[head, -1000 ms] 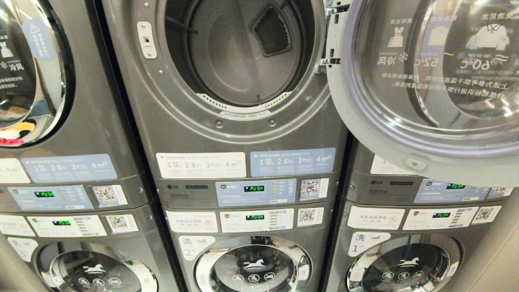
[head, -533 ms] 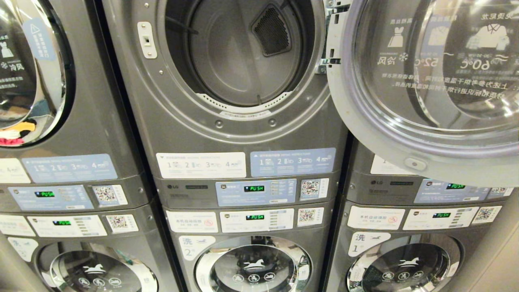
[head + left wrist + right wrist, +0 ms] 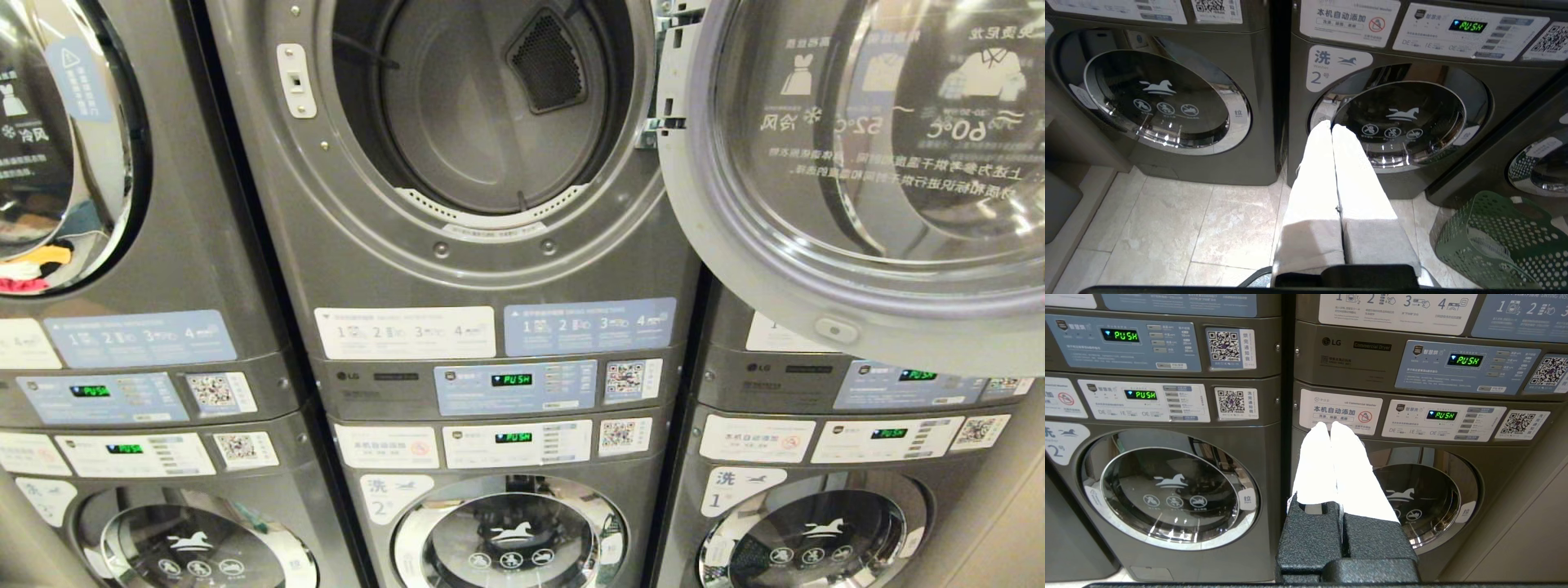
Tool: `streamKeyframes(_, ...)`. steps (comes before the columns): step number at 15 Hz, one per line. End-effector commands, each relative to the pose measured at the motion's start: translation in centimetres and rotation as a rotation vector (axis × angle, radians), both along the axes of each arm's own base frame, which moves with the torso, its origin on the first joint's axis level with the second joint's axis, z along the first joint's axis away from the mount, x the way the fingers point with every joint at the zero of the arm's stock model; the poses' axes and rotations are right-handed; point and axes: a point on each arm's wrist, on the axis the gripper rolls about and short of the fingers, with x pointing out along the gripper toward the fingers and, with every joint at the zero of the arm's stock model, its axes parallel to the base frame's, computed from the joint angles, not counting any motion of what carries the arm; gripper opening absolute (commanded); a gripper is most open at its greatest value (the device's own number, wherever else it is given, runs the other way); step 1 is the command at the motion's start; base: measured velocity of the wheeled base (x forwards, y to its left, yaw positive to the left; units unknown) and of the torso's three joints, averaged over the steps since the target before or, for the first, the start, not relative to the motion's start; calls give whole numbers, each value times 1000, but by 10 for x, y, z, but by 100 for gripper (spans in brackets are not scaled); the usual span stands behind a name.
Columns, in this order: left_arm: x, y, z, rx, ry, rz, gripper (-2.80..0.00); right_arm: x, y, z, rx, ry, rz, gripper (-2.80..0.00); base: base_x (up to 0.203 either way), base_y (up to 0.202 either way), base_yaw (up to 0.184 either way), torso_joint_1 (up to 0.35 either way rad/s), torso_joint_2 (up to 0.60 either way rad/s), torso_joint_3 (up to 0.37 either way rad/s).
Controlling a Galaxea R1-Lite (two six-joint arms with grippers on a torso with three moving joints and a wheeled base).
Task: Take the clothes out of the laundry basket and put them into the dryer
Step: Take the clothes out of the basket
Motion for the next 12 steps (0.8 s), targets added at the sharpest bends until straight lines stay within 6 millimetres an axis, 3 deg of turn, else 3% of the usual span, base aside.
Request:
streamKeyframes(1, -5, 0, -1, 2, -58, 0, -280, 0, 0, 0, -1, -2, 0, -280, 0, 0, 0, 0, 0, 0)
streamKeyframes(5, -20, 0, -6, 40, -240, -40, -280, 0, 0, 0, -11, 0, 0, -280, 0, 0, 0, 0, 0, 0)
streamKeyframes(10, -15, -3, -8, 218, -292, -212, -280, 0, 0, 0, -11, 0, 0, -280, 0, 0, 0, 0, 0, 0)
streamKeyframes(12, -12, -3, -10, 205, -324, -212, -280, 0, 0, 0, -13, 0, 0, -280, 0, 0, 0, 0, 0, 0)
